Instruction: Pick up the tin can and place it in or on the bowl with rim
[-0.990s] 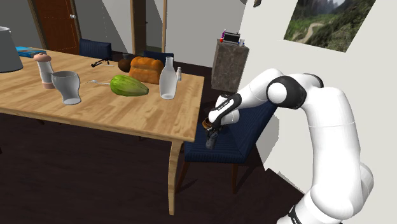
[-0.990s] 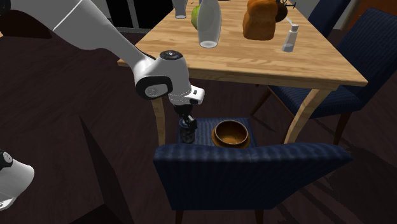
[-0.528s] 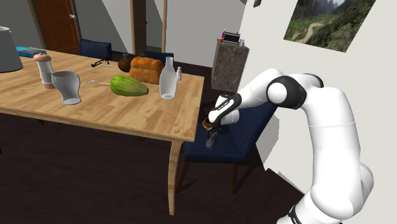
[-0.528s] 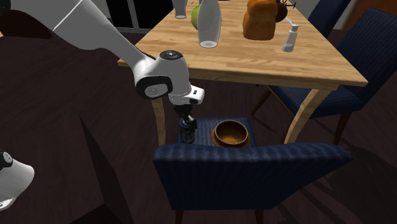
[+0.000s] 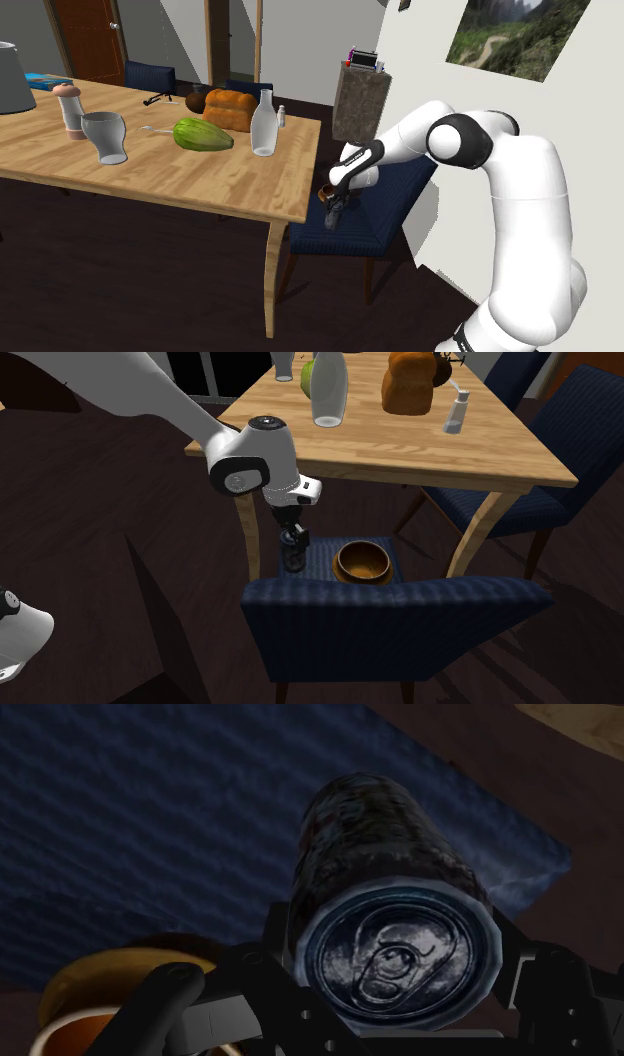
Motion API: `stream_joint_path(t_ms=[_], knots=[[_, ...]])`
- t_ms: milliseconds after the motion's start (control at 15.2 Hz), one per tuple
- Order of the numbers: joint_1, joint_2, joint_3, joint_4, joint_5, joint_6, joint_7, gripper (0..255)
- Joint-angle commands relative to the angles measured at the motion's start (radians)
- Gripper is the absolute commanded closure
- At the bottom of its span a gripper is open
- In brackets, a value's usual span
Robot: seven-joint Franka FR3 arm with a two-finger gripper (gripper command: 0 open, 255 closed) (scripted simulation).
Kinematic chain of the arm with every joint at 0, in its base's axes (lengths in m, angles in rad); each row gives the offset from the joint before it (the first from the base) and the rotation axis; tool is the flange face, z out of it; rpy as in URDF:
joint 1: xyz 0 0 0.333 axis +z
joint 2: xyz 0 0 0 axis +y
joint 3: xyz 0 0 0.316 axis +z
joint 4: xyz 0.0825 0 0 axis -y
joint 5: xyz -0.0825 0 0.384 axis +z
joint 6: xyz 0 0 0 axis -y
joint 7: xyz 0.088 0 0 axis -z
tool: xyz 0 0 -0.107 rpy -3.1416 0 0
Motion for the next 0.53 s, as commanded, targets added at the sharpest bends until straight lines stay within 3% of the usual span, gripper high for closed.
stream_joint_path(t_ms=[0, 462], knots=[[0.000, -0.023, -0.003, -0.003, -0.003, -0.019, 0.000, 255], [0.008, -0.094, -0.014, -0.006, -0.016, -0.088, 0.009, 255]])
